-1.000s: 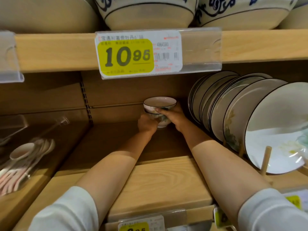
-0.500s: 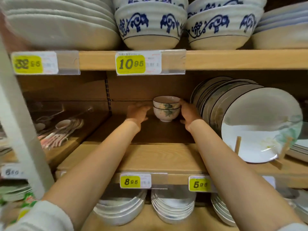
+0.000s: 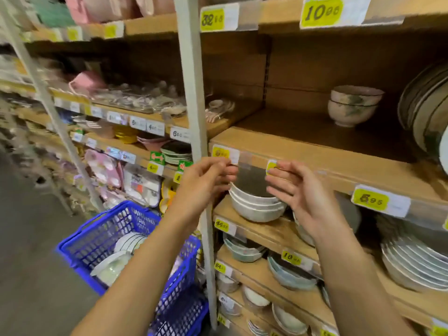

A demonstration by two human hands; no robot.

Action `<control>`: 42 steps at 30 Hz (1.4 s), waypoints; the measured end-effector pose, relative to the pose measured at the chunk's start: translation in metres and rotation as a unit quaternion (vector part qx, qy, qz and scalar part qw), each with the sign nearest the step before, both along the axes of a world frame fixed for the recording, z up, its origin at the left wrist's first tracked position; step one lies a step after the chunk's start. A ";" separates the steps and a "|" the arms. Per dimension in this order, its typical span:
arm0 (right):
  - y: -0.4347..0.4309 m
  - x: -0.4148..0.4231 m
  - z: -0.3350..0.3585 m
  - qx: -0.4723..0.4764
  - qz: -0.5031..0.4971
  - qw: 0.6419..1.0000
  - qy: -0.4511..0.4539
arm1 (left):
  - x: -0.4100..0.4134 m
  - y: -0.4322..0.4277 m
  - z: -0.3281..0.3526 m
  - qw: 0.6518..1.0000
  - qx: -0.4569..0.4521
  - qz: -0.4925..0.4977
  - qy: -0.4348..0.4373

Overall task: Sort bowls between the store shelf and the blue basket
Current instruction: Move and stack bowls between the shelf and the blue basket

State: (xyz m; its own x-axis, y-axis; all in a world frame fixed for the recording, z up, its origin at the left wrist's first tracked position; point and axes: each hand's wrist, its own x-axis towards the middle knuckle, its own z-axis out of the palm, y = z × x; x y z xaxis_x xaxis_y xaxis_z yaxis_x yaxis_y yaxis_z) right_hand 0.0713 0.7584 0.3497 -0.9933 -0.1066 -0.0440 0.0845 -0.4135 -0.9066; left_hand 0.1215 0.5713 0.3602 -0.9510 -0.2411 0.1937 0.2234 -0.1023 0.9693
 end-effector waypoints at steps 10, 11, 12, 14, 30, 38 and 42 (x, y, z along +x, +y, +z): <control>-0.157 0.052 -0.098 0.083 0.142 0.984 -0.072 | 0.131 -0.181 -0.079 0.972 0.020 0.207 -0.107; -0.173 0.057 -0.104 0.093 0.148 0.982 -0.076 | 0.140 -0.198 -0.085 0.969 0.025 0.218 -0.115; -0.190 0.063 -0.109 0.102 0.149 0.980 -0.082 | 0.149 -0.214 -0.091 0.966 0.028 0.226 -0.124; -0.223 0.075 -0.120 0.117 0.152 0.977 -0.098 | 0.166 -0.246 -0.102 0.961 0.031 0.235 -0.143; -0.426 0.093 -0.196 0.274 0.168 0.932 -0.165 | 0.173 -0.448 -0.174 0.938 0.010 0.182 -0.294; -0.495 0.009 -0.272 0.389 0.112 0.902 -0.149 | 0.064 -0.509 -0.207 0.928 -0.074 0.113 -0.348; -0.516 -0.023 -0.317 0.484 0.112 0.854 -0.155 | 0.014 -0.532 -0.231 0.906 -0.132 0.057 -0.397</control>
State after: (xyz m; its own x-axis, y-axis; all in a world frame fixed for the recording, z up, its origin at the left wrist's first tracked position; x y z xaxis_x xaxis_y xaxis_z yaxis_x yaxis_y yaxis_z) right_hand 0.0480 0.2424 0.0326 -0.8778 -0.0564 -0.4756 0.3606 0.5756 -0.7339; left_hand 0.1353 0.0389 0.1293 -0.7877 -0.3911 -0.4760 -0.5612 0.1365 0.8164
